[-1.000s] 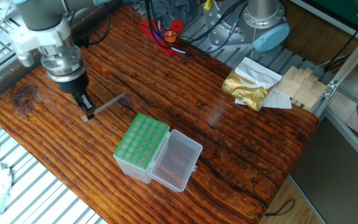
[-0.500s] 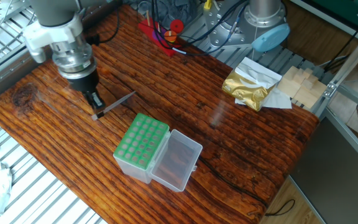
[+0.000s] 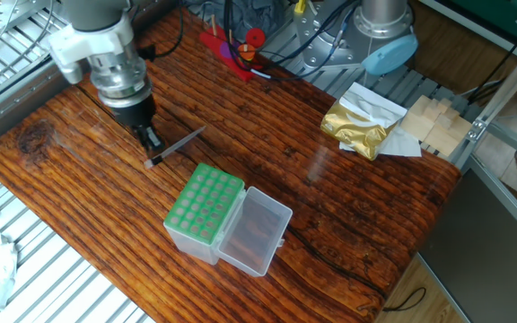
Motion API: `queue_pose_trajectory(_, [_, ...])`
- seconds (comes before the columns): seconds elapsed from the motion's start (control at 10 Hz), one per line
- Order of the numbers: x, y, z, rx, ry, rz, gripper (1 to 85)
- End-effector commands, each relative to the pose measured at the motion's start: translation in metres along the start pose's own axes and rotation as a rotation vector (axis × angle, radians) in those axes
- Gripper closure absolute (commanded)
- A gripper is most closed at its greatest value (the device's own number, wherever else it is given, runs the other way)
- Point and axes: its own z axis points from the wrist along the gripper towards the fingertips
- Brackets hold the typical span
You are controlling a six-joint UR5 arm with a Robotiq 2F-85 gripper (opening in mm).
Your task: Insert a large pipette tip into the holder for large pipette tips
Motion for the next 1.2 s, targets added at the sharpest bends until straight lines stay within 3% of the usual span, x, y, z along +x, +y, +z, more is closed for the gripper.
queue_pose_trajectory(0.0, [0.025, 0.003, -0.001, -0.044, 0.000, -0.022, 75.0])
queue_pose_trajectory(0.2, [0.045, 0.009, 0.005, -0.081, 0.006, -0.034, 75.0])
queue_pose_trajectory(0.5, [0.057, 0.008, 0.013, -0.047, -0.005, -0.052, 75.0])
queue_pose_trajectory(0.8, [0.055, -0.003, 0.013, -0.005, -0.012, -0.071, 75.3])
queue_pose_trajectory(1.1, [0.055, -0.003, 0.013, -0.005, -0.012, -0.088, 74.3])
